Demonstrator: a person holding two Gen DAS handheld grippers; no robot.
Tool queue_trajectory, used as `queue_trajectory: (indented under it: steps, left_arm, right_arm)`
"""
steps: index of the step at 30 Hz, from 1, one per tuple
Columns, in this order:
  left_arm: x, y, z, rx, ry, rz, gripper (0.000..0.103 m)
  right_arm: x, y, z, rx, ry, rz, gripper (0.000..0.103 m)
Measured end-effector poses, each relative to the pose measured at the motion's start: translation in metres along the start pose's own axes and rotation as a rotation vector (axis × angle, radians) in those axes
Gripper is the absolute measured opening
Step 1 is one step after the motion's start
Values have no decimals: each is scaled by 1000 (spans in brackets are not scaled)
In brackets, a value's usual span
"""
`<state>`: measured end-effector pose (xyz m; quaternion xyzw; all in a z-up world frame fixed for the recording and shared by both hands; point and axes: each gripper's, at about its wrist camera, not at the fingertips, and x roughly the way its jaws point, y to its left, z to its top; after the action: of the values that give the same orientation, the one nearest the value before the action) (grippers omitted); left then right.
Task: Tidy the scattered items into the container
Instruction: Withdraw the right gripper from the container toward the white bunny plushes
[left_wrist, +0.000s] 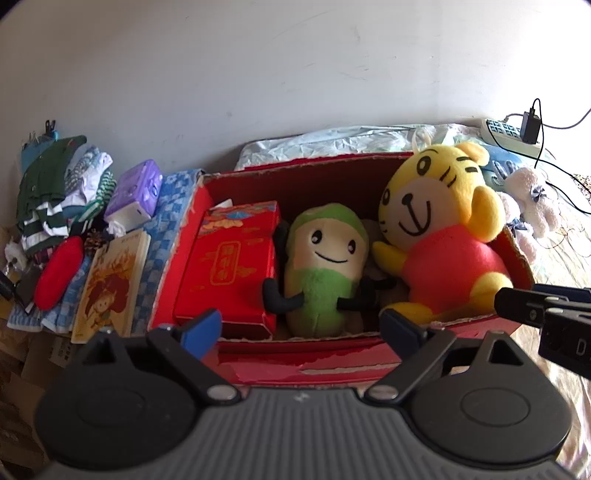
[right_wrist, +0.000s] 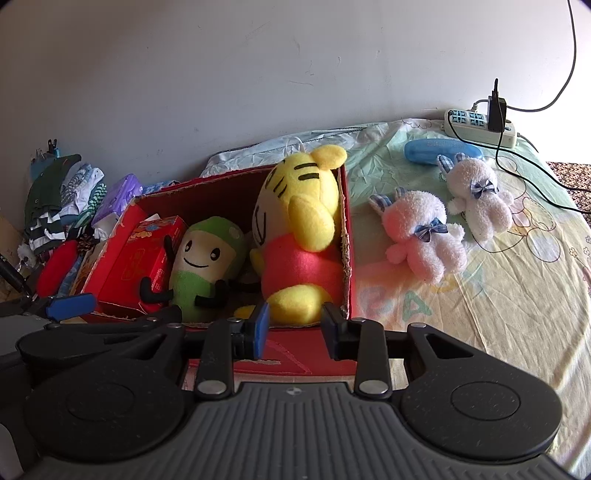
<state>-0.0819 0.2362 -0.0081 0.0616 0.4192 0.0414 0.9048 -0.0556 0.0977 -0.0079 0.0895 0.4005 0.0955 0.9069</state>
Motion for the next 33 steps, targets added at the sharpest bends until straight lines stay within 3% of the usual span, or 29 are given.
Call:
queue_trajectory:
  steps: [15, 33]
  left_arm:
    - [33, 17, 15, -60, 106, 32, 98]
    - [56, 20, 16, -62, 157, 20, 101]
  right_arm:
    - [19, 11, 12, 5, 16, -21, 34]
    - [34, 12, 11, 2, 38, -50, 35]
